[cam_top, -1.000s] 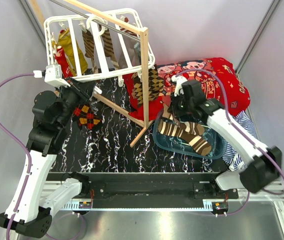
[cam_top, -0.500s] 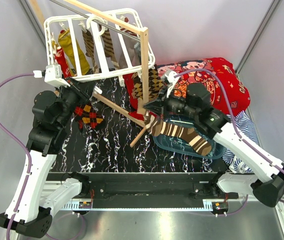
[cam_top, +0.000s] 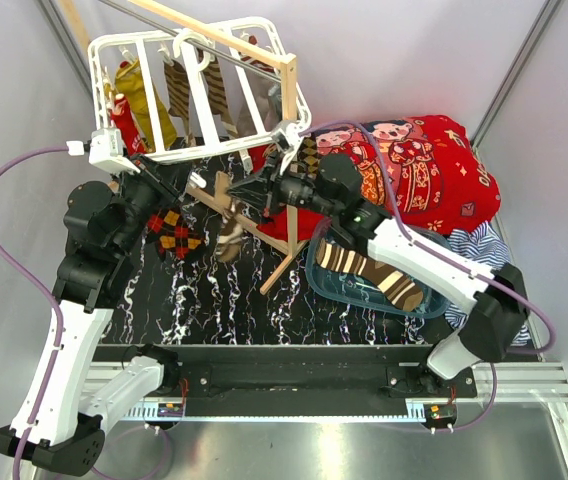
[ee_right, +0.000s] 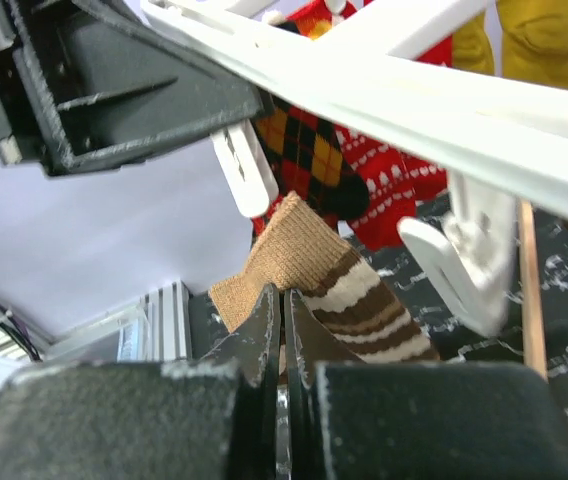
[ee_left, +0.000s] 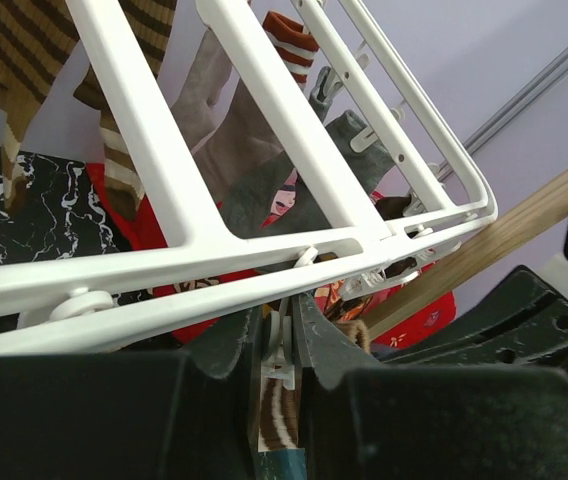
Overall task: Clip the socks to the hanger
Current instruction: Clamp the sock onto the hanger.
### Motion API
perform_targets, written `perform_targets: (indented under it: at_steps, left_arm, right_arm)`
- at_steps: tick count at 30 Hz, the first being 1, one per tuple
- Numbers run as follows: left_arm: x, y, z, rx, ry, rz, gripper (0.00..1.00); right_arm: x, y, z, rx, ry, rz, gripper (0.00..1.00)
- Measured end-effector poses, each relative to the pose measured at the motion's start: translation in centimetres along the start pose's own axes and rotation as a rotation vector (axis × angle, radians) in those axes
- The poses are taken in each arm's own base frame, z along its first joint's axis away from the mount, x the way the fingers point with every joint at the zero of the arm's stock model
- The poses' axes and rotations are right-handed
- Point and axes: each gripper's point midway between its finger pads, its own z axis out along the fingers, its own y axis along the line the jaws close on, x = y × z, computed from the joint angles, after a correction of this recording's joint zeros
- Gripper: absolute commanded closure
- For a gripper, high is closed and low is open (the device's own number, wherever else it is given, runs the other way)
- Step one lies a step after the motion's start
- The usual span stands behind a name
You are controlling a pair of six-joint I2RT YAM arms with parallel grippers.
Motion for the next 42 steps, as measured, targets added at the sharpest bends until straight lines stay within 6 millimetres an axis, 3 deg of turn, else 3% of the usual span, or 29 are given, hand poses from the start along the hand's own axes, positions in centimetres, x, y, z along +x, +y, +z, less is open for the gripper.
perform_targets:
  at_steps: [5,12,42]
  left_arm:
    - [-0.2,-0.3,0.0,0.013,-0.007,-0.008,0.88]
    - [-0.4,-0.7,0.0,0.033,-0.013,-0.018,0.88]
    - [-0.4,-1.0,0.3,0.046,-0.009,-0.023,0.88]
  right_arm:
    - [0.0,-0.1,2.2,-0.02,-0.028,0.011,1.0]
    - [-0.2,-0.3,3.6,-0.036,-0.052,0.016,1.0]
    - [0.1,0.4,3.8,-0.077,-0.048,0.07,1.0]
